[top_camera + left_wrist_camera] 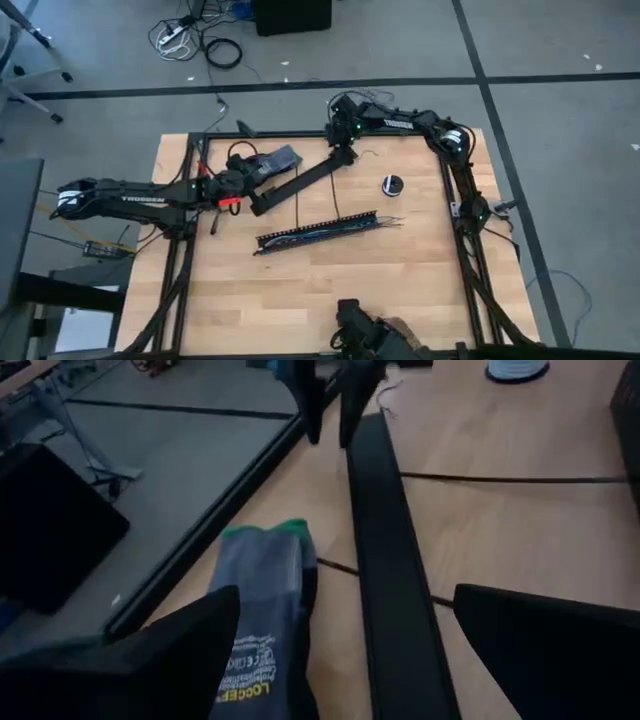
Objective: Ziptie cables
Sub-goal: Close the black cable duct
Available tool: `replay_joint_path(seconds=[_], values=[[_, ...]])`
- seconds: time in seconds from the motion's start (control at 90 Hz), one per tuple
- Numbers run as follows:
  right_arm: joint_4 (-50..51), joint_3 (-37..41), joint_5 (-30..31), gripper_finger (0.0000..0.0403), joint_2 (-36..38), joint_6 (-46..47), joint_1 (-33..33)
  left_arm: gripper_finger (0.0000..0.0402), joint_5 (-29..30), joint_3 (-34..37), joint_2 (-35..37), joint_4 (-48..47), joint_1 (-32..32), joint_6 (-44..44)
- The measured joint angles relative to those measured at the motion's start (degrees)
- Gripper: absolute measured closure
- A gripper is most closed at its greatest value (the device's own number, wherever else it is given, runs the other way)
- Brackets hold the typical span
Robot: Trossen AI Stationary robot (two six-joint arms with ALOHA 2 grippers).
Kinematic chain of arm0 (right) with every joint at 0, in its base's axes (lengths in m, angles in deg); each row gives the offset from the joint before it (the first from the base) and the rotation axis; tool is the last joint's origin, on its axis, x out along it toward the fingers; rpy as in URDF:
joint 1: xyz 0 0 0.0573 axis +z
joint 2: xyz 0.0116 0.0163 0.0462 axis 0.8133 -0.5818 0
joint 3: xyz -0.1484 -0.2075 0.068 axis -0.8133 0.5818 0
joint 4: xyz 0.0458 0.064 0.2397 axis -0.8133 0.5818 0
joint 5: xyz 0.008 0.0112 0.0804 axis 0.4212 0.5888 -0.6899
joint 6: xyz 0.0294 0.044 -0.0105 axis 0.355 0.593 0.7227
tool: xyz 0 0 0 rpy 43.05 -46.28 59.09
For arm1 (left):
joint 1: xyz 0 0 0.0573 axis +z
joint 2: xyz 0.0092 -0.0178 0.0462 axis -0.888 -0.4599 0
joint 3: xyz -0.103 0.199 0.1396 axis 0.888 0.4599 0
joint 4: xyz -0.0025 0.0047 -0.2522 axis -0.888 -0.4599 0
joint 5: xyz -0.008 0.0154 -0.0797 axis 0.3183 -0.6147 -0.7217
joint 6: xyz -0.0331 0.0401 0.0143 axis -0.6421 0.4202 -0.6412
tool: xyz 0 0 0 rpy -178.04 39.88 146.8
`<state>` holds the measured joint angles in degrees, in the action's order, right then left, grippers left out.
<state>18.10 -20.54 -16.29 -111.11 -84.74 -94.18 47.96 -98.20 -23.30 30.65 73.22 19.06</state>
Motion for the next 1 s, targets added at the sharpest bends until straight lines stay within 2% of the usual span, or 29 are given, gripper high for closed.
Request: replay_joint_path(seconds=[0.356,0.522,0.756,1.0], values=[[0.19,-0.07,0.84,0.0249,-1.18,-1.32,-0.53,0.0037,-0.06,0.00,-0.02,0.67,0.40,-0.08],[0.89,-0.07,1.32,0.0295,-1.26,-2.50,-0.64,0.0037,-0.08,0.00,0.00,0.70,0.40,-0.49],[1.29,-0.11,1.78,0.0390,-1.26,-5.16,-0.24,0.0037,-0.18,0.00,0.00,0.73,0.40,-0.44],[4.19,-0.13,2.22,0.0400,-0.90,-4.81,1.74,0.0037,-0.15,0.00,0.00,2.34,0.40,0.00]])
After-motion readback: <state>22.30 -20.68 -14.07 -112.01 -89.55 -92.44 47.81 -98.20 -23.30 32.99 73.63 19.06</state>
